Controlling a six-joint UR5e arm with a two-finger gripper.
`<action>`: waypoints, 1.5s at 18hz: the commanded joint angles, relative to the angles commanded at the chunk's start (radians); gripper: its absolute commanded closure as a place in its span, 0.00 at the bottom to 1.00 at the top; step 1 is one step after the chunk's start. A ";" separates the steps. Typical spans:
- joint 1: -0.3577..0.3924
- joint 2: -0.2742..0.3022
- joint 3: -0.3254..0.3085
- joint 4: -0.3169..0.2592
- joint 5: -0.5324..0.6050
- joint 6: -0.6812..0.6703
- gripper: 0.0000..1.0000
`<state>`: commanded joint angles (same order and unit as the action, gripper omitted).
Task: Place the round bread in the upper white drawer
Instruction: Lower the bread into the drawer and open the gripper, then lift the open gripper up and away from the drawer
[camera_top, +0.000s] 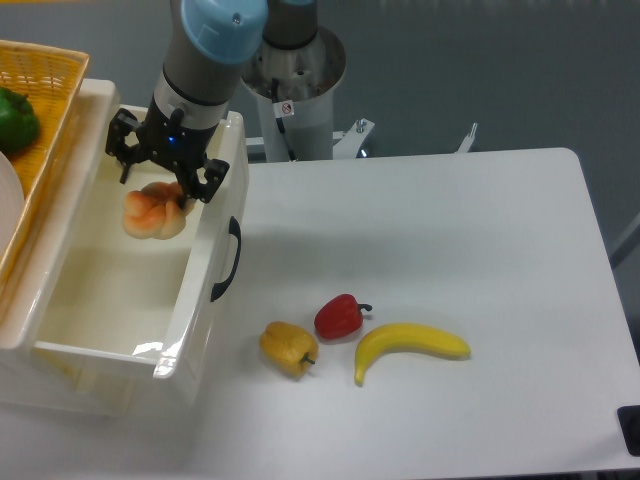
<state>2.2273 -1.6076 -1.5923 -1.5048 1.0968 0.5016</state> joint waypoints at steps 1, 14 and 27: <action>0.000 0.000 0.000 0.000 0.000 0.000 0.02; -0.015 -0.005 0.002 0.002 -0.002 0.002 0.01; 0.069 0.005 0.020 0.003 0.029 0.008 0.00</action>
<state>2.2961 -1.6030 -1.5724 -1.5018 1.1258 0.5093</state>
